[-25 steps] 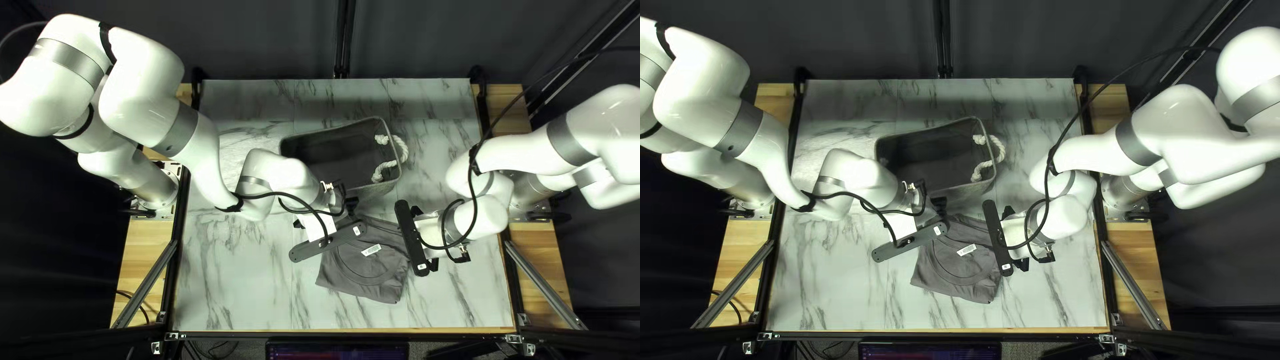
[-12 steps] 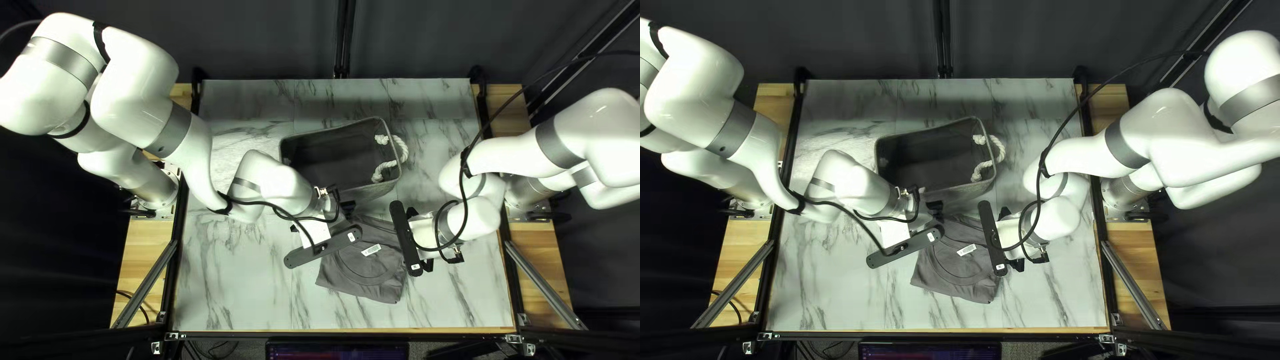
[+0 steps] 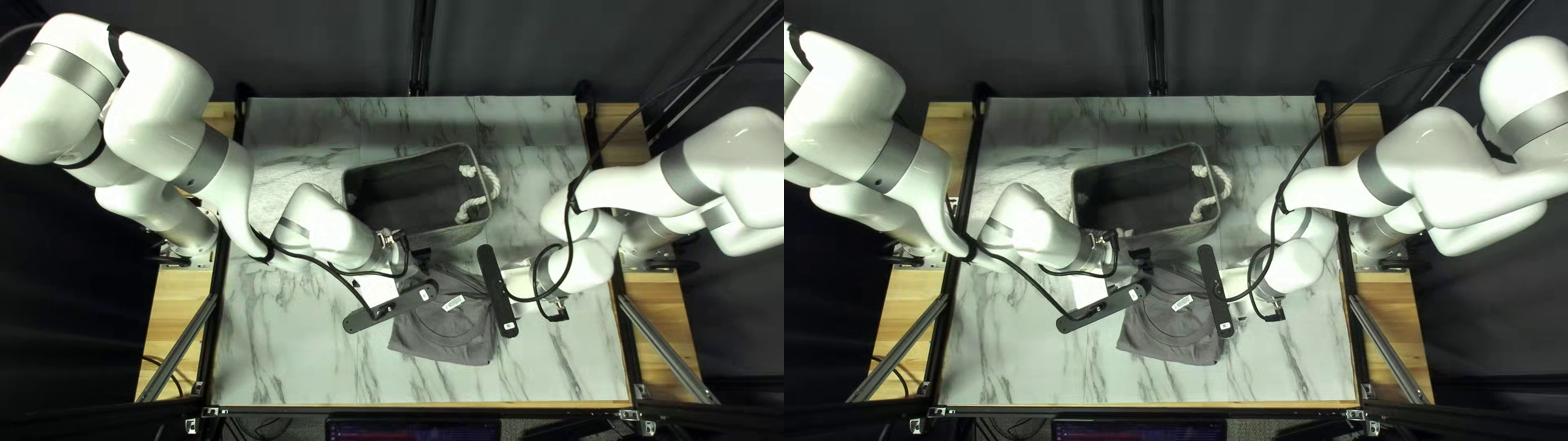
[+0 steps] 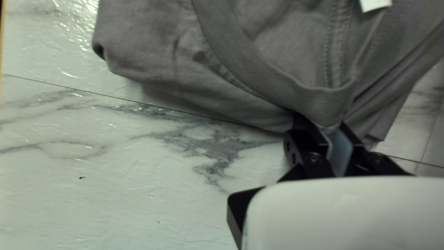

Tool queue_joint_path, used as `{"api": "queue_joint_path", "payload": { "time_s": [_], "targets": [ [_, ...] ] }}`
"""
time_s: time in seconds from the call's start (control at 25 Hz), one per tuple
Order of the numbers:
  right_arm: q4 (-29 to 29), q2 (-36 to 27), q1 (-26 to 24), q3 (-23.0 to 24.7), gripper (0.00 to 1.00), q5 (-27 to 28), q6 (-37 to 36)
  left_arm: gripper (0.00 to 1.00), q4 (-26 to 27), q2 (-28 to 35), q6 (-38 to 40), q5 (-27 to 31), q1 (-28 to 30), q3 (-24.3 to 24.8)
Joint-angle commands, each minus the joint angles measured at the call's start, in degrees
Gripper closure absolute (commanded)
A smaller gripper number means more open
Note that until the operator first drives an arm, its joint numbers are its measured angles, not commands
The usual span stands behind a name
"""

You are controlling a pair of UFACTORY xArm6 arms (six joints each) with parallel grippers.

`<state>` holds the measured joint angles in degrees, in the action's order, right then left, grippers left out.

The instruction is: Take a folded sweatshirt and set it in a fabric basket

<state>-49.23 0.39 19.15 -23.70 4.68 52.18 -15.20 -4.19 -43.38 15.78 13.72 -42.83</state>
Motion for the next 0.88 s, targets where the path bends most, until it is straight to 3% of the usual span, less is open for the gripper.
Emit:
{"api": "queue_joint_path", "payload": {
  "time_s": [0.04,0.4,0.88],
  "targets": [
    [2.5,0.1,1.4,-0.7,1.0,1.2,-1.7,0.0,3.3,-1.5,-3.5,1.2,-0.6,-1.5],
    [2.9,-0.3,2.1,-0.6,1.0,2.0,-1.6,0.0,7.1,-8.4,-7.3,1.5,-1.2,-6.4],
    [3.5,-0.6,3.0,-0.6,1.0,2.8,-1.8,0.0,0.3,-15.5,0.3,0.4,-2.4,-9.5]
  ]
}}
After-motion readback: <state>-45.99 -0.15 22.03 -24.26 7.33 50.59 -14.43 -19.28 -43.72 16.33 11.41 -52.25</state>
